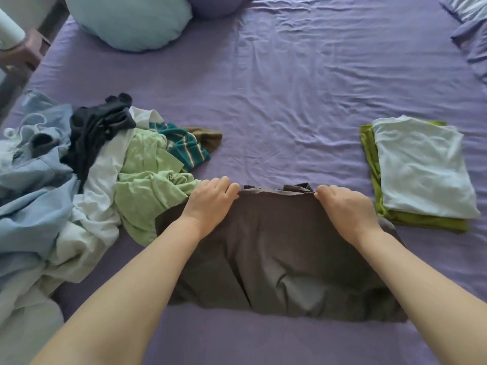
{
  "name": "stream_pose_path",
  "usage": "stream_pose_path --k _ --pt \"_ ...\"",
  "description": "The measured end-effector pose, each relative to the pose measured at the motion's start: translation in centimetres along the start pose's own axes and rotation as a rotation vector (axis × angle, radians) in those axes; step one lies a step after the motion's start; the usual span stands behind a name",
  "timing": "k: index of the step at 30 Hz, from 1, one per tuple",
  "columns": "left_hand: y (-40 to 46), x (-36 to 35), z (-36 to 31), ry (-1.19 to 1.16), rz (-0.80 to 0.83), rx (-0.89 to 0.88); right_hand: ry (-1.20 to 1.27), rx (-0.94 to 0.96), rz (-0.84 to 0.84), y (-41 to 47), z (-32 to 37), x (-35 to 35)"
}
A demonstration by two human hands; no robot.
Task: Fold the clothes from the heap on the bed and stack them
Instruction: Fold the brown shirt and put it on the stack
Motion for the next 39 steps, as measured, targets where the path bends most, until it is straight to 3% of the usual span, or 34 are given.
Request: stream_pose_path --k 4,8,11,13,18,24,30,36,39 --pt "1.3 -3.7 1.1 0.001 0.090 0.115 -0.027 0.035 -0.061 3.2 0.1 -2.0" --pt "0.3 -6.0 -1.3 -0.177 0.103 0.312 0.064 -0.109 0.019 3.3 0.8 -5.0" --pt "-1.1 -6.8 -6.0 -0.321 0.221 0.235 0.119 -0.140 0.064 0.6 4.1 -6.4" --pt "-1.6 -7.6 -8.2 -0.353 0.333 0.190 0.157 -0.160 0.206 -1.1 6.3 -7.8" --pt "-0.9 -11.0 -8.0 -0.319 0.521 0.107 0.122 -0.301 0.442 -1.9 4.8 -11.3" --pt "0.5 -15.0 -7.8 -0.335 0.616 0.102 0.087 -0.322 0.509 -1.3 2.5 -14.7" --pt "0.9 -13.5 -8.1 -0.341 0.734 0.120 0.116 -0.267 0.631 -1.0 1.8 -13.6" --pt "-1.0 -9.1 -14.3 -0.483 0.721 0.148 0.015 -0.247 0.739 -5.4 -1.1 -10.8" --pt "-2.6 -7.5 -17.3 -0.490 0.690 0.173 -0.018 -0.248 0.689 -8.5 -1.9 -9.8"
Point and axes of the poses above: each hand's wrist, its own y-axis towards the middle knuckle, its own x-axis out of the back of the hand, z = x × y, the point moved 5 cm from there along y, towards the middle knuckle, and after that the axes turned 12 degrees about z, right-handed, at the moved point
